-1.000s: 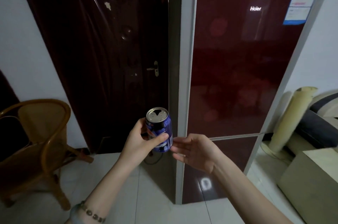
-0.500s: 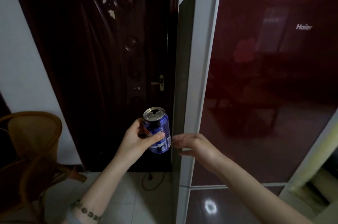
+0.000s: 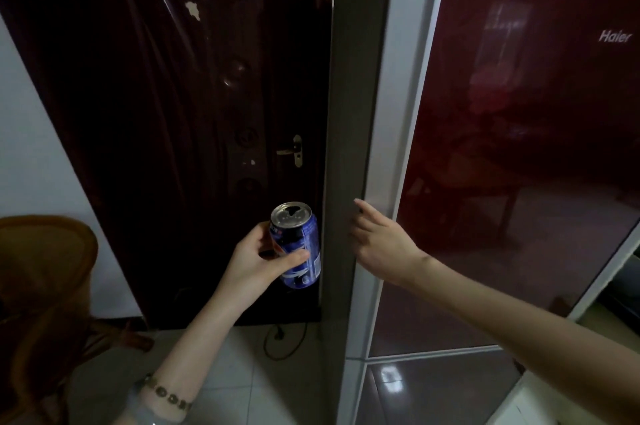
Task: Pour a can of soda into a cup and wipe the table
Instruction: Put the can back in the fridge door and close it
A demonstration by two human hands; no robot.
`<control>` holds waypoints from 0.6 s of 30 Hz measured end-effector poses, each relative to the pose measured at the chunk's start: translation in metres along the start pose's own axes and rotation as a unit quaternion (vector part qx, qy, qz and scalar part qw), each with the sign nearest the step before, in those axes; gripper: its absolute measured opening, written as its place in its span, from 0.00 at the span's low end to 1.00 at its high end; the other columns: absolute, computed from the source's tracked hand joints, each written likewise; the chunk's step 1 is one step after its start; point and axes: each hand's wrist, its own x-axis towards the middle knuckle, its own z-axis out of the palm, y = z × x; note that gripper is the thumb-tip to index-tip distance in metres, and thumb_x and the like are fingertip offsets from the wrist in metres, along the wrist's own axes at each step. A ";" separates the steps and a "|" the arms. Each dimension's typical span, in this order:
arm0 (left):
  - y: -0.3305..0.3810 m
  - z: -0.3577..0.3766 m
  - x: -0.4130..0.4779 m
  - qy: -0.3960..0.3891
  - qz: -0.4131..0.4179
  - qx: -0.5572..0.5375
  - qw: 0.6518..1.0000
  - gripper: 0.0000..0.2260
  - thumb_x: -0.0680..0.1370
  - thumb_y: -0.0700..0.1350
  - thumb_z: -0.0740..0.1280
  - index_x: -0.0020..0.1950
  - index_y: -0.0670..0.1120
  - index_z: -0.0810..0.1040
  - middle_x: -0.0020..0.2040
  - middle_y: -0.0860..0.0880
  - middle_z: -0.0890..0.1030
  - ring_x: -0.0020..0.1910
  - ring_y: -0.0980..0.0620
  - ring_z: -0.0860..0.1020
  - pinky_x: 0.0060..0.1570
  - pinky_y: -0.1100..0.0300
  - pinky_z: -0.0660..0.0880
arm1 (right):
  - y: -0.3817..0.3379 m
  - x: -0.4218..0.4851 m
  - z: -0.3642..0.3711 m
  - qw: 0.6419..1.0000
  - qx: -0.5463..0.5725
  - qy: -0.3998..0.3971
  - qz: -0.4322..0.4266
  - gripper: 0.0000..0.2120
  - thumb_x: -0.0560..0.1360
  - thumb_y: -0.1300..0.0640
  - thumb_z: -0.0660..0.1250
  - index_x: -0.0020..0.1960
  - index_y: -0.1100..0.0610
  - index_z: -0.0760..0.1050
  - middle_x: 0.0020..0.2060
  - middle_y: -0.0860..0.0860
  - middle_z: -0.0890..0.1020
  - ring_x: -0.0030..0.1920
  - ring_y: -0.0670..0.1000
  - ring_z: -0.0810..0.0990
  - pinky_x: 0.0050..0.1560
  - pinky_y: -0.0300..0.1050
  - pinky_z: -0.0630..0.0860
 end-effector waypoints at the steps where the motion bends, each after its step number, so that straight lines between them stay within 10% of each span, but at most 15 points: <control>1: -0.001 0.000 0.001 -0.002 -0.001 -0.005 1.000 0.19 0.65 0.36 0.76 0.53 0.48 0.77 0.46 0.53 0.83 0.44 0.62 0.81 0.41 0.71 0.74 | -0.002 0.002 0.000 0.999 -0.018 -0.029 -0.001 0.12 0.63 0.57 0.73 0.46 0.57 0.84 0.44 0.54 0.84 0.55 0.57 0.80 0.71 0.59 0.57; 8: -0.005 -0.001 -0.003 -0.016 -0.013 -0.016 1.000 0.17 0.67 0.36 0.76 0.50 0.50 0.77 0.46 0.51 0.83 0.43 0.61 0.81 0.40 0.69 0.75 | -0.004 0.011 -0.022 0.996 -0.037 -0.072 -0.027 0.11 0.48 0.50 0.78 0.29 0.49 0.82 0.30 0.47 0.83 0.42 0.51 0.83 0.62 0.52 0.73; 13: 0.000 0.002 -0.015 -0.021 -0.014 -0.036 0.999 0.17 0.67 0.35 0.75 0.50 0.50 0.77 0.47 0.52 0.83 0.41 0.63 0.81 0.40 0.70 0.75 | -0.010 0.016 -0.034 0.978 -0.096 -0.186 -0.019 0.18 0.76 0.55 0.60 0.65 0.54 0.73 0.68 0.54 0.72 0.73 0.57 0.61 0.74 0.53 0.51; 18: -0.004 -0.006 -0.034 -0.040 -0.001 -0.040 0.998 0.20 0.62 0.40 0.79 0.50 0.51 0.78 0.45 0.52 0.84 0.46 0.57 0.82 0.42 0.67 0.76 | -0.016 0.003 -0.045 0.980 -0.056 -0.191 -0.012 0.16 0.72 0.58 0.60 0.57 0.55 0.79 0.59 0.54 0.79 0.67 0.57 0.68 0.71 0.52 0.55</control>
